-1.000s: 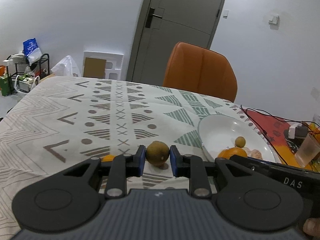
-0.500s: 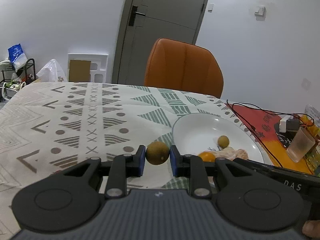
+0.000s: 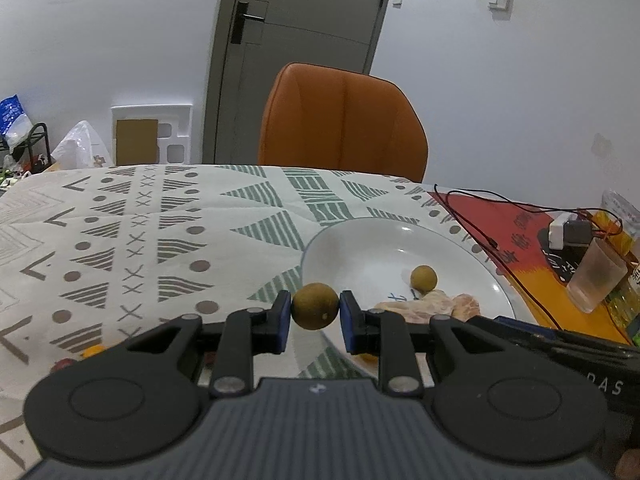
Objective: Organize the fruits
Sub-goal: 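Carry both held fruits over the white bowl and open both tools, then withdraw both open tools from the bowl back to the remaining fruits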
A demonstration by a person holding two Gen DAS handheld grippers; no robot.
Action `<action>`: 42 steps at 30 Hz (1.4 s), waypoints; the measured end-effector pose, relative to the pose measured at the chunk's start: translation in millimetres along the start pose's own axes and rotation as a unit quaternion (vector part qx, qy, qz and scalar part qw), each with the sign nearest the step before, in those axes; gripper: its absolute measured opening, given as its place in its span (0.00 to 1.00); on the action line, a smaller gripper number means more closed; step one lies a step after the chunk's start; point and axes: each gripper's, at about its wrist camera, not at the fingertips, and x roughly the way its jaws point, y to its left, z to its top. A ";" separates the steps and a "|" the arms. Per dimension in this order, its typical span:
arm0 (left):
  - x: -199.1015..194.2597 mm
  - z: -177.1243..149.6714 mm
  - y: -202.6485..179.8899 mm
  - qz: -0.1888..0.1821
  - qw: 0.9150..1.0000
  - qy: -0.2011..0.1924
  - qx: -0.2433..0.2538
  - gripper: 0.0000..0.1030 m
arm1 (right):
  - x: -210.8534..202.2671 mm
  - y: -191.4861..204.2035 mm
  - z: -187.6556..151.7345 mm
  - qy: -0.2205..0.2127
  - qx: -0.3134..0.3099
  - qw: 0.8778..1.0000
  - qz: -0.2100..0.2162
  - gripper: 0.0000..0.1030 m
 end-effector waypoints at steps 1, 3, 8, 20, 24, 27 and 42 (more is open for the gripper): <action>1.5 0.6 -1.8 -0.001 1.000 0.000 0.001 0.24 | -0.6 -0.7 0.7 -0.001 -0.001 1.000 -0.001 0.49; 3.6 1.9 -4.3 -0.004 1.000 0.000 0.004 0.24 | -1.6 -2.4 2.0 -0.002 -0.002 1.000 -0.002 0.49; 9.2 4.3 -7.6 -0.005 1.000 0.002 0.004 0.24 | -1.1 -7.2 3.8 -0.003 0.002 1.000 -0.007 0.49; -2.3 2.2 12.4 0.022 0.999 0.001 -0.026 0.50 | -0.7 -7.6 2.5 -0.002 0.008 1.000 -0.009 0.49; -11.4 -0.9 21.1 0.047 0.998 -0.004 -0.031 0.68 | -0.3 -2.1 1.5 0.000 0.005 1.000 -0.008 0.50; -19.1 -2.6 28.0 0.057 0.998 -0.012 -0.033 0.78 | 0.5 1.8 1.3 0.000 0.002 1.000 -0.009 0.52; -50.4 -9.5 58.1 0.086 0.994 -0.032 -0.059 0.88 | 0.1 31.9 -3.0 -0.007 -0.025 1.000 -0.012 0.71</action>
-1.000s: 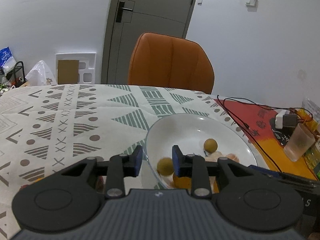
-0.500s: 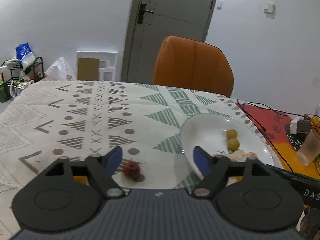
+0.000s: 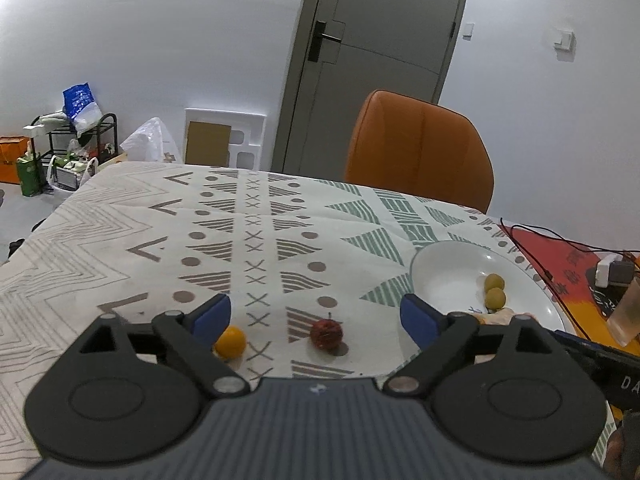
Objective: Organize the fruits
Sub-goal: 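Withdraw both open tools from the bowl back to the remaining fruits, then grasp a red apple with the left tool while the right tool grasps a mandarin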
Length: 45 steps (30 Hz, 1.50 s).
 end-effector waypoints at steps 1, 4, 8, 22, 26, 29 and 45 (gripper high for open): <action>-1.2 -0.3 1.8 0.002 1.000 0.000 0.000 0.88 | 0.2 1.6 0.1 0.000 -0.001 1.000 0.000 0.71; -5.0 -1.6 7.9 0.007 1.000 -0.002 0.001 0.88 | 1.4 7.0 0.1 0.001 -0.006 1.000 0.004 0.71; -8.5 -4.3 16.7 0.015 1.000 -0.001 0.003 0.88 | 2.1 15.1 -1.7 0.002 -0.012 1.000 0.014 0.71; -11.8 -15.0 44.3 0.021 1.000 0.008 -0.016 0.83 | 10.7 48.6 -2.8 0.012 -0.041 0.997 0.063 0.70; -9.1 -17.2 49.3 0.023 1.000 0.010 -0.015 0.70 | 15.8 56.8 -4.6 0.018 -0.046 0.996 0.072 0.66; -5.6 -17.8 55.1 0.022 0.999 0.016 -0.024 0.60 | 20.0 62.8 -5.8 0.024 -0.052 0.995 0.079 0.61; 4.8 -20.2 80.0 0.017 0.998 0.024 -0.051 0.35 | 46.4 85.9 -7.7 0.060 -0.073 0.990 0.102 0.42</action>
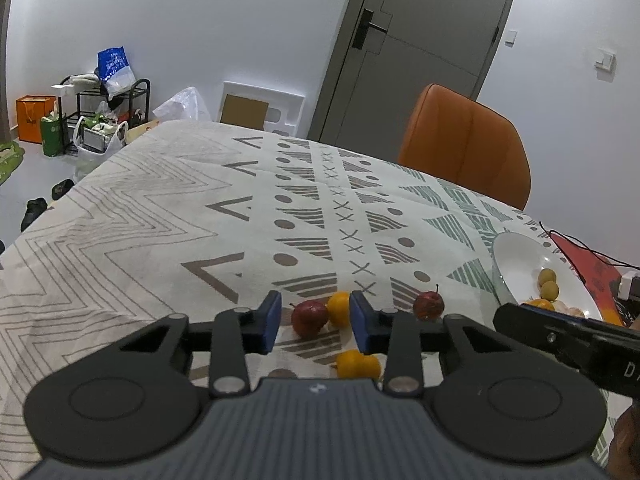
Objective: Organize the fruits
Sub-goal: 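Grasp a red apple with the left tool while the right tool grasps a mandarin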
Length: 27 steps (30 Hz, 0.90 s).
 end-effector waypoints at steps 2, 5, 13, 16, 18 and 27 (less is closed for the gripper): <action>2.5 -1.5 1.9 -0.002 1.000 0.004 -0.003 0.35 | 3.0 2.3 0.5 0.003 -0.002 1.000 0.003 0.42; 7.3 -4.1 5.5 -0.007 1.000 0.006 -0.007 0.34 | 7.6 6.6 0.7 0.008 -0.004 1.000 0.009 0.42; 15.0 -6.8 16.5 -0.015 0.999 0.015 -0.027 0.20 | 23.1 16.5 -5.7 0.034 -0.004 0.999 0.026 0.39; 10.3 -6.0 20.8 -0.014 0.999 0.011 -0.028 0.20 | 28.7 20.8 -9.1 0.044 -0.004 0.999 0.030 0.38; 7.8 -5.9 24.3 -0.013 0.999 0.011 -0.031 0.20 | 32.4 25.0 -10.7 0.049 -0.007 0.998 0.034 0.38; -4.7 -3.5 47.7 -0.016 0.998 0.006 -0.056 0.20 | 49.8 44.6 -17.3 0.069 -0.015 0.996 0.051 0.38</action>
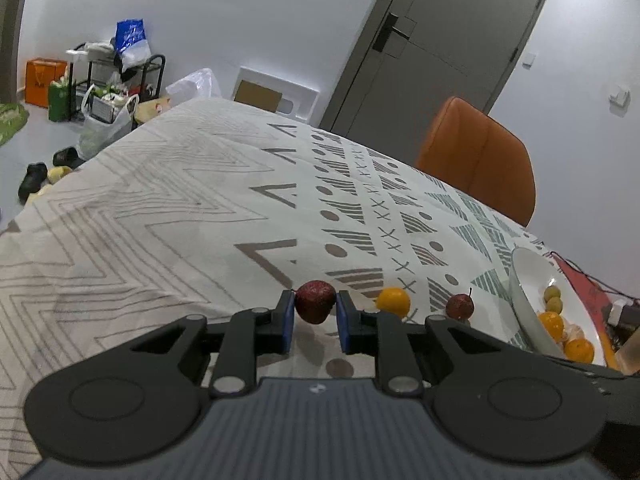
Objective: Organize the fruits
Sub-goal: 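Grasp a red apple with the left tool while the right tool grasps a mandarin, then carry the apple and mandarin into the white bowl and open both tools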
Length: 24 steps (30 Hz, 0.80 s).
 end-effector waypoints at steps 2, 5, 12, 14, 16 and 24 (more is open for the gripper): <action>-0.4 0.4 1.8 0.005 1.000 0.000 0.004 0.20 | 6.6 2.4 0.3 0.006 -0.001 1.000 -0.002 0.38; -3.6 2.4 4.6 0.010 1.000 -0.003 0.005 0.20 | 13.8 7.0 -1.3 0.013 -0.007 1.000 -0.005 0.27; -8.8 1.1 -3.1 0.005 1.000 -0.007 0.010 0.20 | 7.8 4.9 -0.1 0.000 0.004 1.000 -0.013 0.19; -9.9 0.9 -7.8 0.002 1.000 -0.008 0.015 0.20 | 2.0 3.0 2.0 -0.008 0.004 1.000 -0.016 0.19; -10.8 1.2 -13.0 -0.002 1.000 -0.010 0.021 0.20 | -3.6 0.8 3.6 -0.015 0.005 1.000 -0.019 0.19; -10.2 1.4 -40.9 -0.019 0.999 -0.014 0.039 0.20 | -26.6 -13.7 7.9 -0.043 0.016 0.998 -0.031 0.19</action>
